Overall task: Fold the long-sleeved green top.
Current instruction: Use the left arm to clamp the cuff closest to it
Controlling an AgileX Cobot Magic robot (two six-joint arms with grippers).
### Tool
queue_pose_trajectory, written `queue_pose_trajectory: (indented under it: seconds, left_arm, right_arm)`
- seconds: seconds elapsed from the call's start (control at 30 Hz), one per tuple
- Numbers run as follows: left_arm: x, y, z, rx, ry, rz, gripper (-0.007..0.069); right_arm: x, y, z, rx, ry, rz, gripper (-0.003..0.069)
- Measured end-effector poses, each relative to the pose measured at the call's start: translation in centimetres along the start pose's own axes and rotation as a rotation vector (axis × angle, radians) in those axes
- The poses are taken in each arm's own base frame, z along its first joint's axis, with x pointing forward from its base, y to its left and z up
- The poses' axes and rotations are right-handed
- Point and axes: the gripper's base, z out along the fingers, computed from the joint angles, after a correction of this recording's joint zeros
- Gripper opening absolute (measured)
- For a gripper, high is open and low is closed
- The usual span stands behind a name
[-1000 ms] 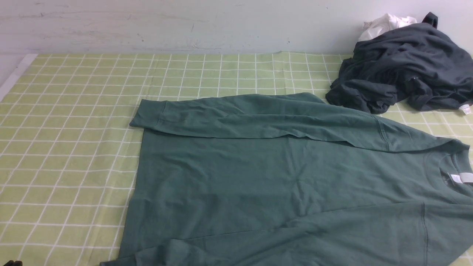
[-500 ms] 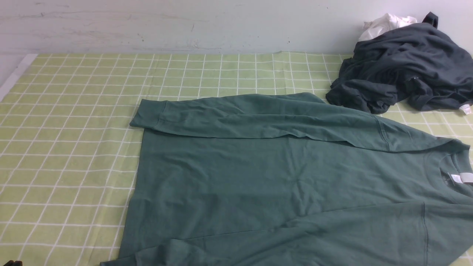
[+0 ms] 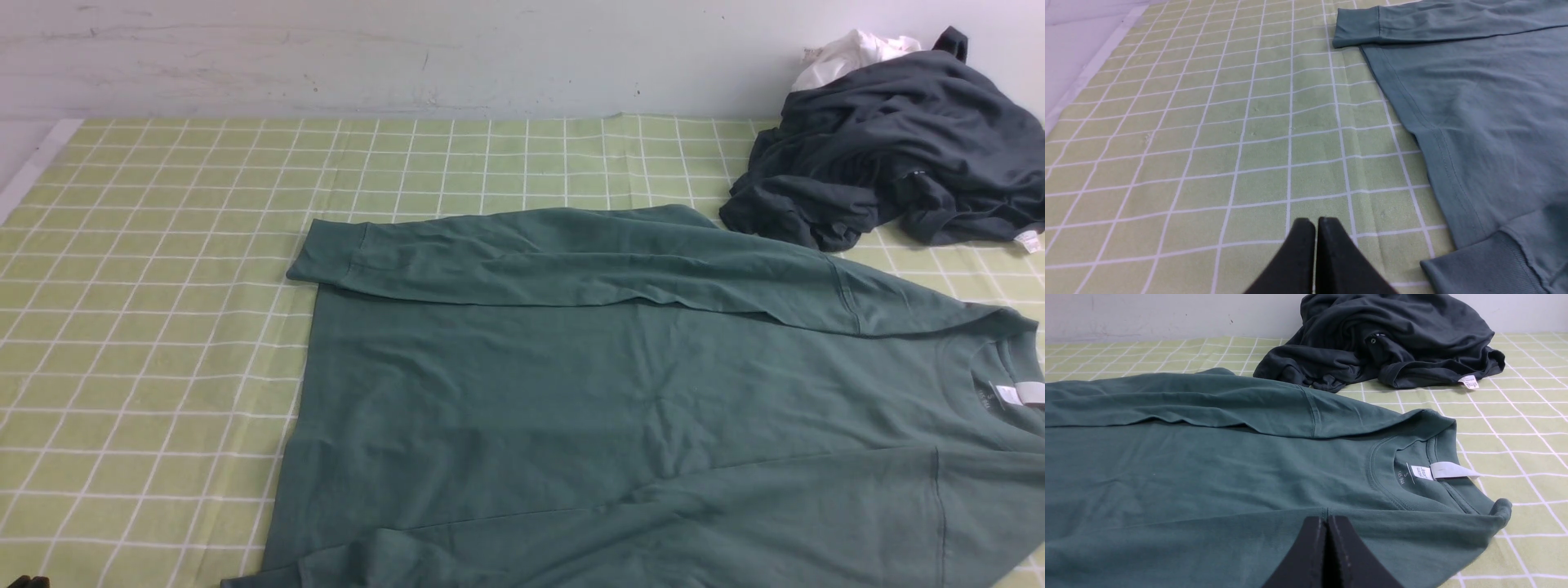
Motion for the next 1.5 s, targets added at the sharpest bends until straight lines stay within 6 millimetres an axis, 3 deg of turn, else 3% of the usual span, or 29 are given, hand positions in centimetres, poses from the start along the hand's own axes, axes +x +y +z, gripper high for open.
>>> queue_pose_trajectory:
  seconds: [0.17,0.33,0.47,0.7,0.87,0.93,0.97,1.0,1.1,1.17,1.23,1.37,1.43,1.5]
  left_arm:
    - [-0.1,0.0,0.0,-0.002,-0.014,0.000,-0.0003]
    - [-1.7,0.3,-0.2,-0.030,-0.188,0.000,-0.0003]
    - [-3.7,0.6,-0.8,-0.066,-0.419,0.001,-0.0003]
    - [-6.4,1.0,-2.7,-0.120,-0.785,-0.011,-0.0003]
    - [-7.8,1.2,-4.3,-0.024,-1.011,-0.243,-0.0003]
    - [-9.8,1.2,-5.8,0.061,-1.087,-0.326,-0.0003]
    - [-9.8,1.1,-5.8,0.061,-1.081,-0.319,-0.0003]
    - [-12.2,1.0,-7.5,0.102,-1.113,-0.308,-0.0004]
    - [-16.9,1.2,-9.0,0.077,-1.005,-0.231,-0.0004]
    - [-19.1,1.6,-7.8,0.022,-0.824,-0.195,-0.0004]
    - [-20.0,2.1,-5.4,-0.021,-0.624,-0.194,-0.0004]
    - [-18.4,2.5,0.6,-0.073,-0.198,-0.256,-0.0004]
    - [-16.0,2.3,3.6,-0.088,0.113,-0.310,-0.0004]
    - [-14.2,1.8,5.4,-0.067,0.325,-0.310,-0.0004]
  right_arm:
    - [0.0,0.0,0.0,0.001,0.000,-0.005,-0.0015]
    - [-0.7,0.1,0.0,-0.010,-0.095,-0.029,-0.0015]
    - [-3.4,0.6,-0.7,-0.063,-0.402,-0.034,-0.0015]
    - [-7.3,1.4,-3.9,-0.170,-0.958,-0.022,-0.0015]
    - [-8.0,1.7,-5.0,-0.220,-1.077,-0.012,-0.0015]
    - [-9.5,1.7,-5.6,-0.215,-1.079,-0.019,-0.0015]
    - [-9.4,1.7,-5.5,-0.213,-1.070,-0.019,-0.0015]
    - [-11.3,1.6,-6.2,-0.194,-1.053,-0.025,-0.0015]
    - [-15.5,1.3,-6.8,-0.141,-0.939,-0.030,-0.0015]
    - [-17.6,1.0,-5.0,-0.088,-0.724,-0.039,-0.0015]
    - [-18.4,0.8,-2.6,-0.047,-0.519,-0.041,-0.0015]
    - [-16.8,0.3,2.8,0.020,-0.077,-0.031,-0.0015]
    - [-14.4,0.2,5.5,0.043,0.200,0.010,-0.0015]
    - [-12.7,0.5,7.0,0.030,0.384,0.035,-0.0015]
